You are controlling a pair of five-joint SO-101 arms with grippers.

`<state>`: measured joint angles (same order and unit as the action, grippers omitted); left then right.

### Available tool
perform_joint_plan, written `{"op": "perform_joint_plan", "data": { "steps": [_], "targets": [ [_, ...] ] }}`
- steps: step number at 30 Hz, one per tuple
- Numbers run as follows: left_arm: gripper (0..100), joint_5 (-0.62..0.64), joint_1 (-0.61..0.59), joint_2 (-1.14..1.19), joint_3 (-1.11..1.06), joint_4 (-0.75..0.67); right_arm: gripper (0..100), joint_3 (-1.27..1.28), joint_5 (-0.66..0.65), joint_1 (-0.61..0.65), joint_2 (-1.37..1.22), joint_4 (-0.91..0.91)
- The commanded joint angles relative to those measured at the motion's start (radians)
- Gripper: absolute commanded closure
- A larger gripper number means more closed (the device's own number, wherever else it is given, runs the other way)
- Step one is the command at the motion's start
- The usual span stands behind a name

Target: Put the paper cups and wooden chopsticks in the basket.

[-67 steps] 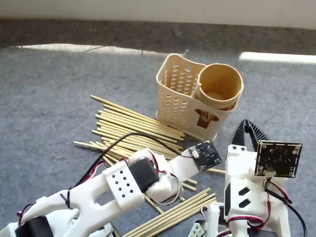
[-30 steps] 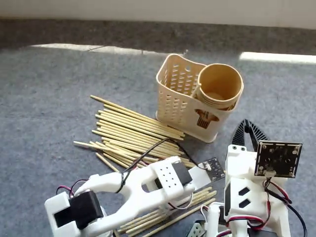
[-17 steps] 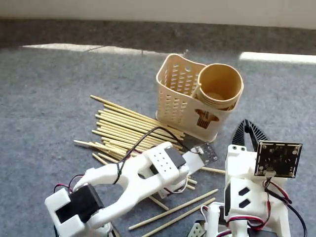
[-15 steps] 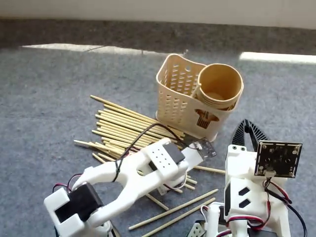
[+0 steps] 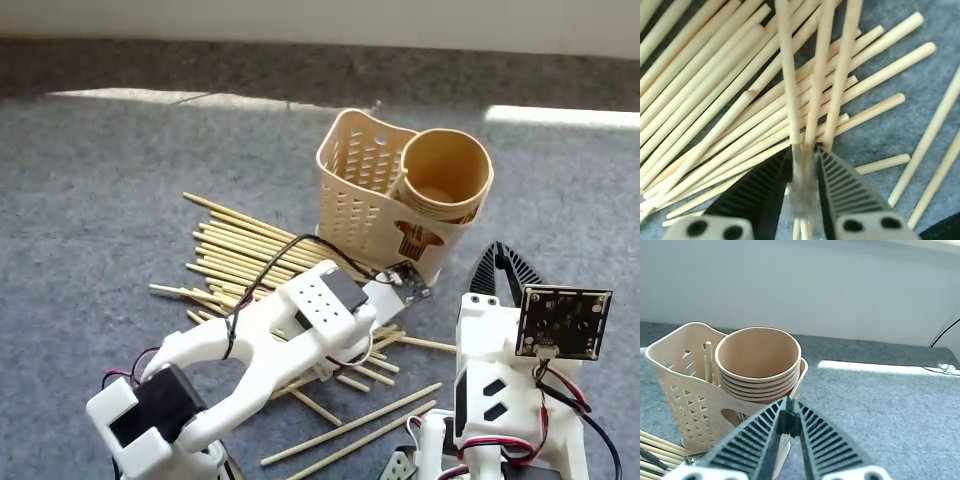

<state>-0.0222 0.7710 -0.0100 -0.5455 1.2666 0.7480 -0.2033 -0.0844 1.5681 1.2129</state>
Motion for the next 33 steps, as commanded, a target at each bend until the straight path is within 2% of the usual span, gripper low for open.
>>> {"op": "perform_joint_plan", "data": {
  "steps": [1,8,14,20,23,29,33],
  "targets": [
    [86,-0.006,-0.019,-0.004,0.033,0.002,99.2,0.002,0.006,-0.008,0.004,-0.028],
    [86,-0.006,-0.071,-0.001,0.013,-0.064,99.2,0.002,0.006,-0.008,0.004,-0.027],
    [96,-0.006,-0.073,-0.001,-0.005,-0.114,99.2,0.002,0.006,-0.007,0.004,-0.027],
    [89,-0.006,-0.110,0.001,-0.005,-0.115,99.2,0.002,0.006,-0.005,0.004,-0.027],
    [90,-0.006,-0.108,0.008,-0.007,-0.120,99.2,0.002,0.006,-0.005,0.004,-0.027],
    [92,-0.006,-0.105,0.183,0.099,-0.110,99.2,0.002,0.006,-0.005,0.004,-0.027],
    [100,-0.006,-0.107,0.262,0.173,-0.060,99.2,0.002,0.006,-0.005,0.004,-0.027]
  ]
}}
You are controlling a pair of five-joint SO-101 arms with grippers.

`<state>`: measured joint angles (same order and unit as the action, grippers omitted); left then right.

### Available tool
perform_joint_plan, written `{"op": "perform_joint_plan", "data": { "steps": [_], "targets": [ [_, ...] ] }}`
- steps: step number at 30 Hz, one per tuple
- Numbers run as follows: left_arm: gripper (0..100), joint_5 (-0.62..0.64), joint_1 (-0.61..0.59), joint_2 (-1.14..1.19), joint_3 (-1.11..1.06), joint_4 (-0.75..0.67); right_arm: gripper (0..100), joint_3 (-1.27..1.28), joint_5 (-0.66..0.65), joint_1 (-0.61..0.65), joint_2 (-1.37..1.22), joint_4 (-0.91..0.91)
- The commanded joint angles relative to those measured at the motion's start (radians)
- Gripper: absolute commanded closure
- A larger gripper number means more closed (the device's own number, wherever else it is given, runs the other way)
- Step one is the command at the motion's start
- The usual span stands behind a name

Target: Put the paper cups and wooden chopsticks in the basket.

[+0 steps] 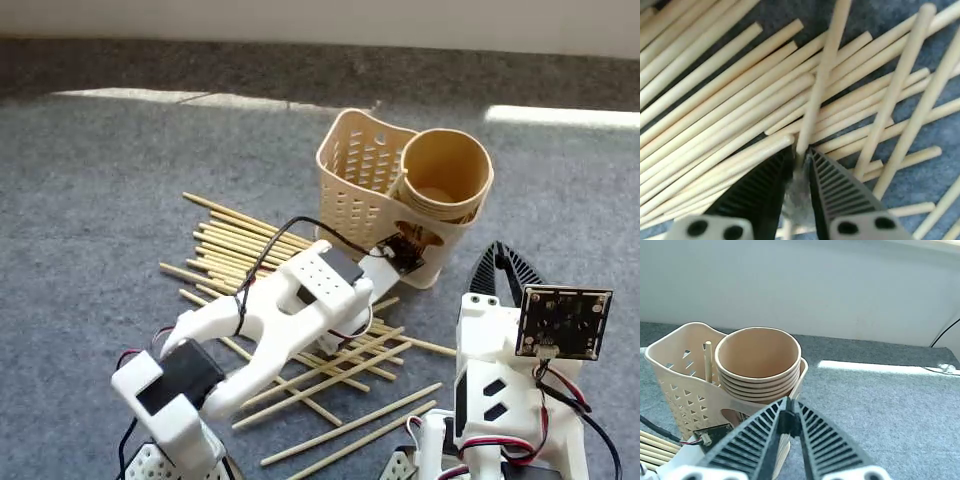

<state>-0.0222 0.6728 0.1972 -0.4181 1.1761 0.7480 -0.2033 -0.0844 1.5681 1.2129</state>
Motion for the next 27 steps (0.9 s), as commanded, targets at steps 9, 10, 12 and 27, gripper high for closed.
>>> {"op": "perform_joint_plan", "data": {
  "steps": [9,10,12,27],
  "targets": [
    [100,-0.006,-0.013,-0.076,0.048,0.117,99.2,0.002,0.006,-0.005,0.004,-0.027],
    [100,-0.006,-0.013,-0.107,0.047,0.130,99.2,0.002,0.006,-0.005,0.004,-0.027],
    [100,-0.006,-0.016,-0.168,0.027,0.144,99.2,0.002,0.006,-0.005,0.004,-0.027],
    [100,-0.006,-0.024,-0.645,-0.114,0.189,99.2,0.002,0.006,-0.005,0.004,-0.027]
  ]
}}
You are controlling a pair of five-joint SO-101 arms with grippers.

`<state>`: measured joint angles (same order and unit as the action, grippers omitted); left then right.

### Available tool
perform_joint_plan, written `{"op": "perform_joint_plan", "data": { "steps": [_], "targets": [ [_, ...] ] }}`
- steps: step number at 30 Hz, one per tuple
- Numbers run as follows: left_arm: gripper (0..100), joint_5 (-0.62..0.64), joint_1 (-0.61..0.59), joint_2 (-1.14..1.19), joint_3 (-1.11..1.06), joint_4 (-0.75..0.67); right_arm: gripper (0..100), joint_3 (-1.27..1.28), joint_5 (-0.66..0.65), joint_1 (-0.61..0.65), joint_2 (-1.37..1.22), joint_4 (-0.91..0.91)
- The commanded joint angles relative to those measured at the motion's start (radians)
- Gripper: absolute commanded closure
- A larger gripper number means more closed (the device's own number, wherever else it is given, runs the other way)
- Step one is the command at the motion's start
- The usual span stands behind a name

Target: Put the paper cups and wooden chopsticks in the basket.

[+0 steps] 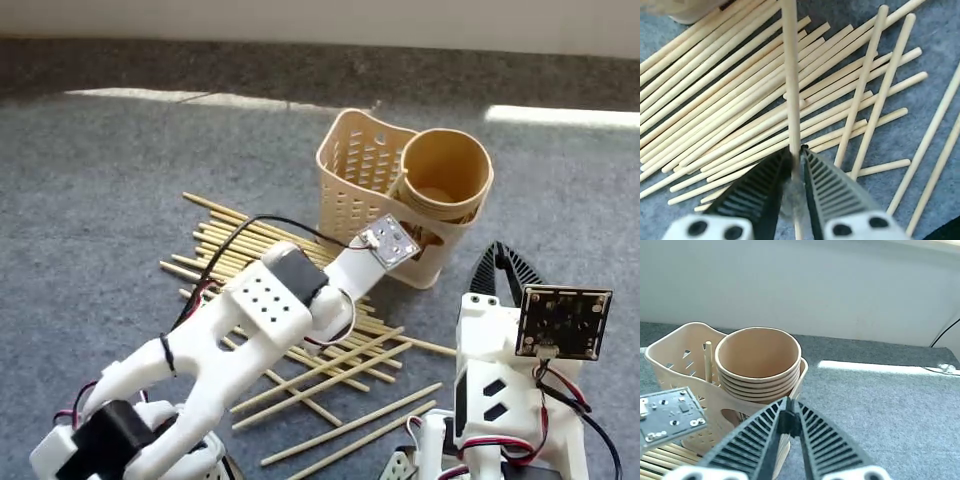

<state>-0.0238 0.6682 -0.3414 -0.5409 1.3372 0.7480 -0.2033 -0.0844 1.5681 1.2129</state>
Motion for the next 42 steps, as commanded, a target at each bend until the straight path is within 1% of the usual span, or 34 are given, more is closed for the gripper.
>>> {"op": "perform_joint_plan", "data": {
  "steps": [1,4,8,11,14,18,22,27,34,36,38,42],
  "targets": [
    [100,-0.005,-0.019,-0.137,0.008,0.038,99.2,0.002,0.006,-0.005,0.004,-0.027],
    [100,-0.005,-0.019,-0.239,0.008,0.061,99.2,0.004,0.006,-0.004,0.004,-0.027],
    [100,-0.005,-0.024,-0.383,0.008,0.058,99.2,0.028,0.006,-0.004,0.004,-0.030],
    [100,-0.003,-0.056,-0.460,0.041,0.054,99.2,0.064,0.006,-0.004,0.004,-0.079],
    [100,-0.003,-0.102,-0.475,0.104,0.054,99.2,0.093,0.006,-0.004,0.004,-0.104],
    [100,-0.002,-0.122,-0.466,0.222,0.052,99.2,0.096,0.006,-0.004,0.004,-0.105],
    [100,0.086,-0.122,-0.466,0.331,-0.009,99.2,0.101,0.006,-0.004,0.004,-0.105],
    [100,0.100,-0.124,-0.466,0.364,-0.164,99.2,0.102,0.006,-0.004,0.004,-0.105],
    [100,0.104,-0.237,-0.464,0.363,-0.408,99.2,0.104,0.006,-0.004,0.004,-0.105],
    [100,0.126,-0.254,-0.463,0.360,-0.471,99.2,0.104,0.006,-0.004,0.004,-0.105],
    [100,0.169,-0.259,-0.463,0.331,-0.551,99.2,0.104,0.006,-0.004,0.004,-0.105],
    [100,0.186,-0.257,-0.463,0.229,-0.741,99.2,0.104,0.006,-0.004,0.004,-0.105]
  ]
}}
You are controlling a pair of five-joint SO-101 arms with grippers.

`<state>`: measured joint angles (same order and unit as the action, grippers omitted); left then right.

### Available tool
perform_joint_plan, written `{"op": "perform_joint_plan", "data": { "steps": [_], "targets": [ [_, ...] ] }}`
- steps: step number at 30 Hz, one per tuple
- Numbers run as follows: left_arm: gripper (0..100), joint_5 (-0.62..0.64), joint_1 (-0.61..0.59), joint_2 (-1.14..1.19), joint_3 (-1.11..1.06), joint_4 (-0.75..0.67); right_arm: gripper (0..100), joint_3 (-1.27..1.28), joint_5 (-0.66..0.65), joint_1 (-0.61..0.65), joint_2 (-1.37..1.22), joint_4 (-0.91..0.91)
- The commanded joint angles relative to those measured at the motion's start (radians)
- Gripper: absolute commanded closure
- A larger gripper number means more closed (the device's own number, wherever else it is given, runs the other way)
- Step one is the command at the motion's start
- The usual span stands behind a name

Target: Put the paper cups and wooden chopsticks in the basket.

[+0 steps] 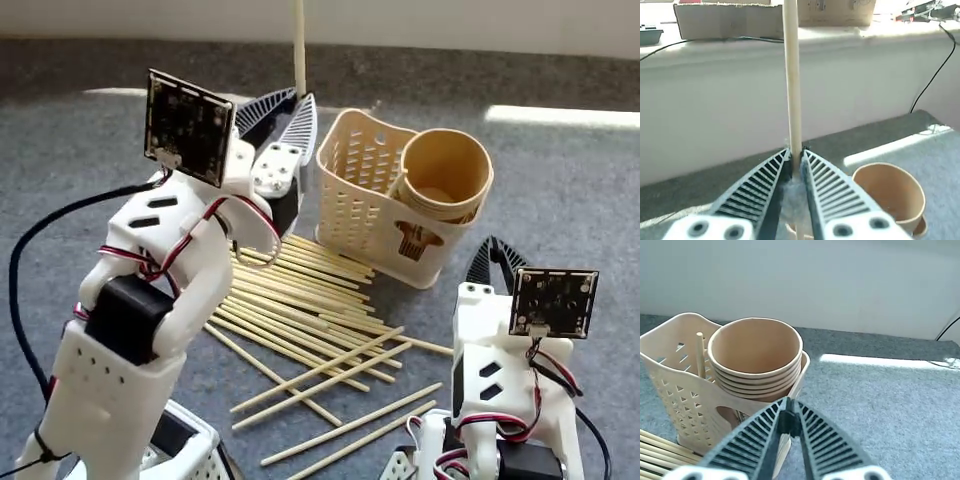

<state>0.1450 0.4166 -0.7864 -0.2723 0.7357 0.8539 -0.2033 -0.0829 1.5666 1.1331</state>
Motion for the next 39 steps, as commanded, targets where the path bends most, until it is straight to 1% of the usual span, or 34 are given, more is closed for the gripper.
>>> {"op": "perform_joint_plan", "data": {
  "steps": [1,5,11,14,18,21,24,28,32,37,39],
  "targets": [
    [100,0.017,-0.004,-0.018,-0.070,-0.189,99.2,-0.002,0.006,-0.005,0.005,-0.025],
    [100,0.018,-0.001,-0.018,-0.188,-0.371,99.2,-0.002,0.006,-0.005,0.005,-0.025],
    [100,0.018,-0.001,-0.015,-0.337,-0.551,99.2,-0.002,0.006,-0.005,0.005,-0.025],
    [100,0.015,0.001,0.036,-0.375,-0.597,99.2,-0.002,0.006,-0.005,0.005,-0.025],
    [100,0.014,0.001,0.148,-0.371,-0.600,99.2,-0.002,0.006,-0.005,0.005,-0.025],
    [100,0.014,0.001,0.205,-0.371,-0.600,99.2,-0.002,0.006,-0.005,0.005,-0.025],
    [99,0.012,-0.001,0.211,-0.371,-0.595,99.2,-0.002,0.006,-0.005,0.005,-0.025],
    [89,0.012,-0.001,0.211,-0.377,-0.582,99.2,-0.002,0.006,-0.005,0.005,-0.025],
    [88,0.011,-0.001,0.211,-0.326,-0.459,99.2,-0.002,0.006,-0.005,0.005,-0.025],
    [88,0.011,-0.008,0.211,-0.214,-0.270,99.2,-0.002,0.006,-0.005,0.005,-0.025],
    [88,-0.017,-0.008,0.211,-0.168,-0.195,99.2,-0.002,0.006,-0.005,0.005,-0.025]
  ]
}}
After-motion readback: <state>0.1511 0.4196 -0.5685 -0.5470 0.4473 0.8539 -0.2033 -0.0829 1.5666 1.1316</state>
